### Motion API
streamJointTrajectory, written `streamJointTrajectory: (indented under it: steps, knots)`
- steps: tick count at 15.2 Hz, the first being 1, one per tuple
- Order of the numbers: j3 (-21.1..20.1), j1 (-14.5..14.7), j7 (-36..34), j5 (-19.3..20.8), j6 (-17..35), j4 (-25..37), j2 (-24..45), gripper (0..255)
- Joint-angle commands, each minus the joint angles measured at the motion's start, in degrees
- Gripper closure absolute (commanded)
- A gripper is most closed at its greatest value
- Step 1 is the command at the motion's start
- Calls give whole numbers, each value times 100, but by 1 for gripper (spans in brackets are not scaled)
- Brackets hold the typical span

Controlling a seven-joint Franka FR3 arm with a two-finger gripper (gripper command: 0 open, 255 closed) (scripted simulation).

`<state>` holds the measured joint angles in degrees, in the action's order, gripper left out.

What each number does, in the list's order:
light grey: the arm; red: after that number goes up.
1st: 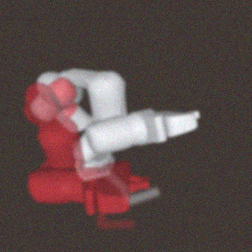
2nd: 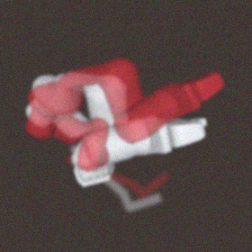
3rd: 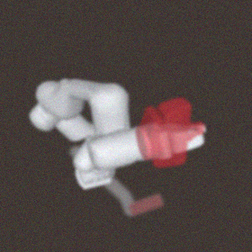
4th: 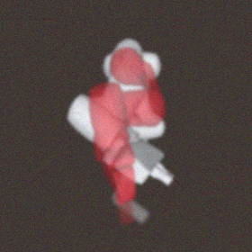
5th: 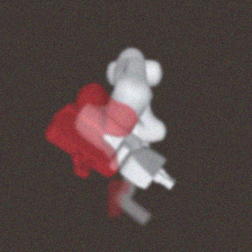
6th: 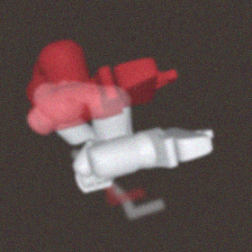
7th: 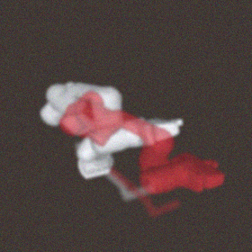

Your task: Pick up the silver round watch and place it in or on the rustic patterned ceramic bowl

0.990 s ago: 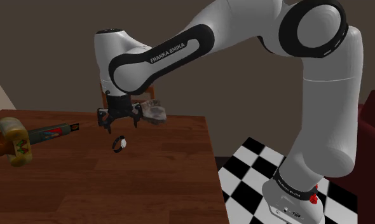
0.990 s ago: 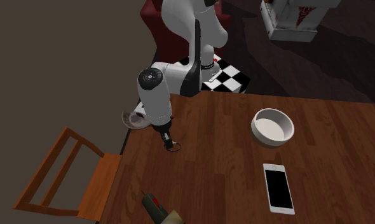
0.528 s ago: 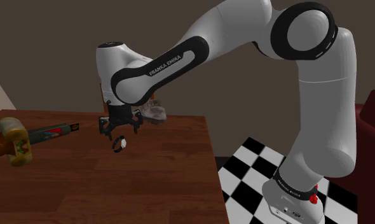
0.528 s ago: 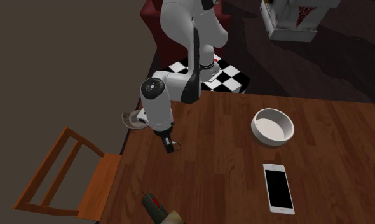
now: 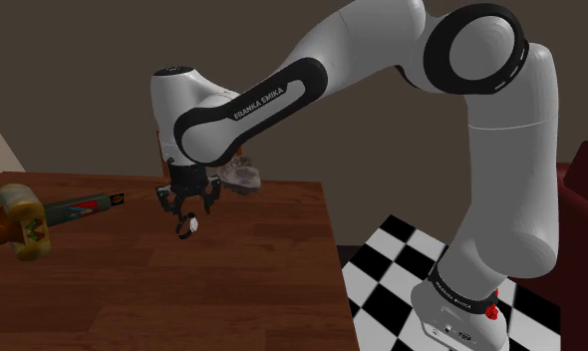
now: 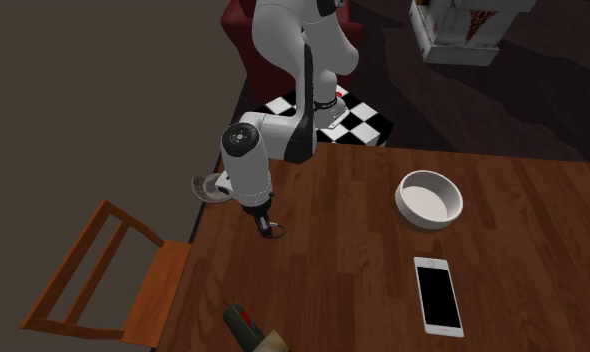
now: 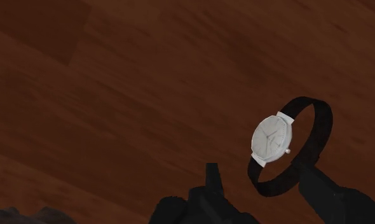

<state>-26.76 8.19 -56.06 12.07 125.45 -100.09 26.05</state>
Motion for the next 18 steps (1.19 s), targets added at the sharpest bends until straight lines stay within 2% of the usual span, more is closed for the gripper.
streamJointTrajectory:
  steps: [1,9,18]
  knots:
    - [0,0,0,0,0,0,0,255]
    - [0,0,0,0,0,0,0,255]
    - [-94,-55,101,-176,-563,293,-299,255]
